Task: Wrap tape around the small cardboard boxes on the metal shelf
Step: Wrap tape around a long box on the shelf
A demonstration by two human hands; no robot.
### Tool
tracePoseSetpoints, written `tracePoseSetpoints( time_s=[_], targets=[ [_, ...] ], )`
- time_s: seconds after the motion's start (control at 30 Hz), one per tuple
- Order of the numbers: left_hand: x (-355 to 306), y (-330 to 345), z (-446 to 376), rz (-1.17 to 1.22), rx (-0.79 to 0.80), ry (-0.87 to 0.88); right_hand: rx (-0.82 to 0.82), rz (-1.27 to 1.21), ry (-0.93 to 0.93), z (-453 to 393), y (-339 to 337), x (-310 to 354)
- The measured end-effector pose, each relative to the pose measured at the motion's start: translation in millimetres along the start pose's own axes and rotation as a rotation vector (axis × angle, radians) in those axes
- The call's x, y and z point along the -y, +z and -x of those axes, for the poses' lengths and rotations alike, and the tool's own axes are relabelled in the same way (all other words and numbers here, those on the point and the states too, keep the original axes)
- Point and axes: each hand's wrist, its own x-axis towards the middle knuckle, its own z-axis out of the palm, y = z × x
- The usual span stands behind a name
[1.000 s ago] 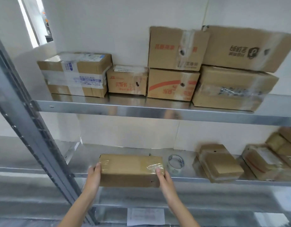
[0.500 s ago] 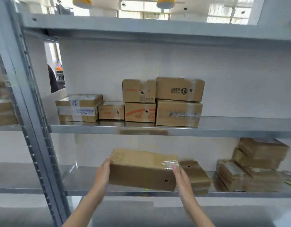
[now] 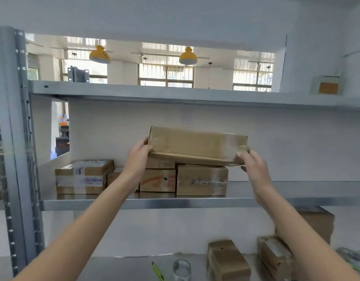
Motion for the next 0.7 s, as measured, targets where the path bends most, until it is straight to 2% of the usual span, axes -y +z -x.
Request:
tracePoseSetpoints(
  time_s=[0.13,0.43,0.7],
  targets=[
    [-10,27,-44,-0.131,0.034,0.069,-0.01,-0.032,-0.042,-53,3,15],
    [39,53,-140,-0.392,0.04,0.003,0.126,0.051,0.151,-150,38,-26],
    [74,70,-173,-0.534,0.021,0.067,0.084,-0.041,0.209,-184,49,-61]
  ],
)
